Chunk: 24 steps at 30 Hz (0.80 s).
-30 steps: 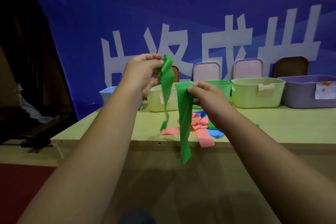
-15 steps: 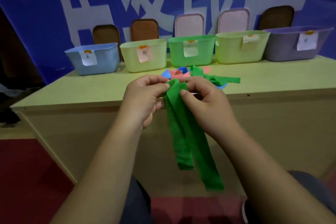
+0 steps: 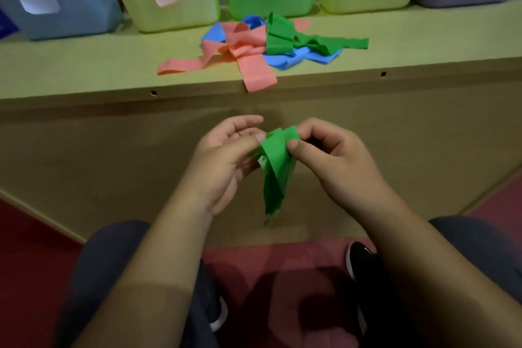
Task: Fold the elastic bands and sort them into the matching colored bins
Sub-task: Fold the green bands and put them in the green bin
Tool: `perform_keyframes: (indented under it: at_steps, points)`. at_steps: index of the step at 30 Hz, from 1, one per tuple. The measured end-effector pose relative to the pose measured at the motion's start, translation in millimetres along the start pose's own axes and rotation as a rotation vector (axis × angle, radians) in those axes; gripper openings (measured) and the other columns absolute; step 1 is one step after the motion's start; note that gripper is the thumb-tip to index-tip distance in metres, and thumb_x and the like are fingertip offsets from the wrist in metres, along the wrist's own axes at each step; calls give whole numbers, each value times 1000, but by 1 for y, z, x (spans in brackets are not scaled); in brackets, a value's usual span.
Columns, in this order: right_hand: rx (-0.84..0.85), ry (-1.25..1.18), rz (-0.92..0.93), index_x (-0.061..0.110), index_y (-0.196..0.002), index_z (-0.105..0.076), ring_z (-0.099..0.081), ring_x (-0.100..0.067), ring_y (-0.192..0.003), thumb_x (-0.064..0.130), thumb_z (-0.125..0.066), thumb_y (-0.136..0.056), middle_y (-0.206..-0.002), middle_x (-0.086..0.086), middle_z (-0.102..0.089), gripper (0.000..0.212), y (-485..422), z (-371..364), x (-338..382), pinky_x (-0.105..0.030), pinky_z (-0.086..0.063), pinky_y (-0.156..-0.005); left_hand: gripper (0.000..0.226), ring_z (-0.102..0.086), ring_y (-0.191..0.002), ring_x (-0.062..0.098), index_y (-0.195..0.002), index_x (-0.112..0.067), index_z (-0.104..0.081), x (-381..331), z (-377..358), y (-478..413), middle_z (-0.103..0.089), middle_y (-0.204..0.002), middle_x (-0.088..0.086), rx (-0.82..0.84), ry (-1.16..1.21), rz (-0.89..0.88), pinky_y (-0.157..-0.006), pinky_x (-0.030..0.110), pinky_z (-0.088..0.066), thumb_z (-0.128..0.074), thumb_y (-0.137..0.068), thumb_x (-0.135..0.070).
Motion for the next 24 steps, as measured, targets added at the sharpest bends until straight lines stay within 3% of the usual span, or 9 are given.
perform_keyframes:
  at_steps: [4,9,13,17,20,24]
  points:
    - [32,-68,-88,-1,-89,-70,-62,-20,-88,12,-68,-98,-89,-15,-71,16,-7,10,-22,-37,-48,-85,29,-73,-94,17,-126,-6,-68,31,-4,-13,-76,-111,12,105,229,196,-76,26,-61,-49,-105,-9]
    - [53,-91,-154,-8,-92,-69,-65,-17,-88,1,-65,-102,-89,-10,-72,14,-10,20,-43,-25,-51,-85,33,-66,-81,10,-122,-13,-73,49,-17,-21,-74,-101,6,229,120,236,-70,20,-59,-51,-103,3]
    - [63,-91,-196,-3,-92,-71,-66,-18,-88,4,-66,-102,-90,-12,-73,13,-9,21,-52,-27,-51,-85,33,-65,-77,11,-115,-16,-75,55,-18,-26,-73,-93,4,218,9,163,-64,20,-53,-57,-98,7]
    - [67,-55,-202,-1,-94,-73,-67,-21,-91,7,-68,-102,-98,-25,-75,13,-8,20,-54,-34,-52,-89,28,-70,-91,17,-116,-11,-74,54,-12,-28,-76,-100,6,214,-47,125,-80,29,-54,-67,-93,3]
    - [73,-44,-203,-1,-96,-76,-70,-20,-94,7,-69,-101,-100,-23,-77,12,-8,16,-55,-33,-55,-94,31,-67,-103,24,-119,-17,-77,54,-12,-25,-73,-110,11,274,-95,102,-88,34,-54,-74,-89,-11]
    - [66,-41,-214,2,-98,-78,-73,-19,-95,9,-70,-101,-99,-16,-80,11,-6,10,-54,-32,-56,-97,21,-68,-101,27,-113,-21,-79,53,-7,-23,-73,-108,11,256,-150,43,-93,45,-52,-78,-92,-18]
Point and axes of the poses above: each hand's wrist, its own y-axis away from the middle knuckle, its own z-axis out of the back of the hand, x = y × z, the point moved 7 cm from there along -y, towards the middle knuckle
